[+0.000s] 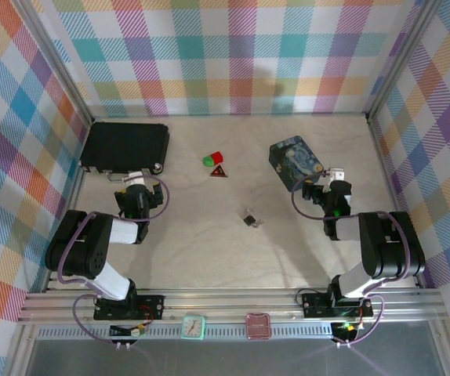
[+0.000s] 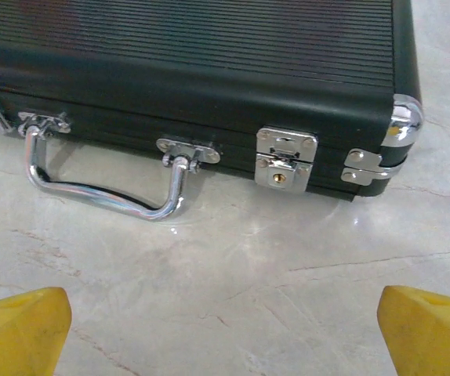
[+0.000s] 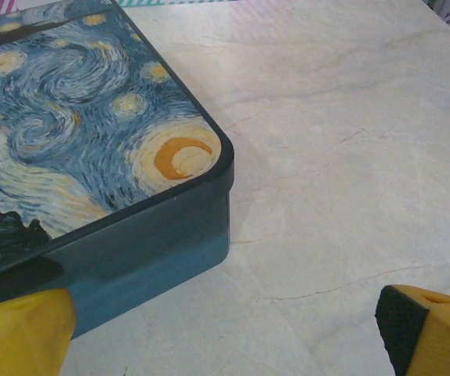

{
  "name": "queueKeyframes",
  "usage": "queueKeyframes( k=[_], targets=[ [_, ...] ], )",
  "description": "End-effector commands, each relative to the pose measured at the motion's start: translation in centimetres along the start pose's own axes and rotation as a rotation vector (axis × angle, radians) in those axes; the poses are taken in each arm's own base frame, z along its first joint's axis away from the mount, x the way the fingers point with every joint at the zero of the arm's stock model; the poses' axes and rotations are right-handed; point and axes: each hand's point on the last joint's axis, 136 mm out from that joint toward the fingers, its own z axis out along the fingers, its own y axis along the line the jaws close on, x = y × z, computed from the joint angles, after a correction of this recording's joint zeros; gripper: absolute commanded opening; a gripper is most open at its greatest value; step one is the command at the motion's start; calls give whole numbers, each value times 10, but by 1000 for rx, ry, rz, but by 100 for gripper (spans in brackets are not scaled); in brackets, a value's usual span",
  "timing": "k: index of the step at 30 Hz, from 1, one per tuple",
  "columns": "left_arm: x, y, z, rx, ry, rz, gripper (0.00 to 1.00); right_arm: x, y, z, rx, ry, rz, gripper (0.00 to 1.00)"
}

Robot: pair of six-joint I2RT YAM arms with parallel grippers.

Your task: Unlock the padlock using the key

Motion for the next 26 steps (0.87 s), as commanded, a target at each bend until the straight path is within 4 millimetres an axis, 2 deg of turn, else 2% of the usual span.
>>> queueKeyframes(
  k=[1, 26],
  targets=[
    [-17, -7, 0, 50, -68, -23, 100, -19, 5, 0, -34, -61, 22, 99],
    [-17, -7, 0, 48, -69, -20, 100, -19, 6, -1, -39, -64, 20, 99]
  ],
)
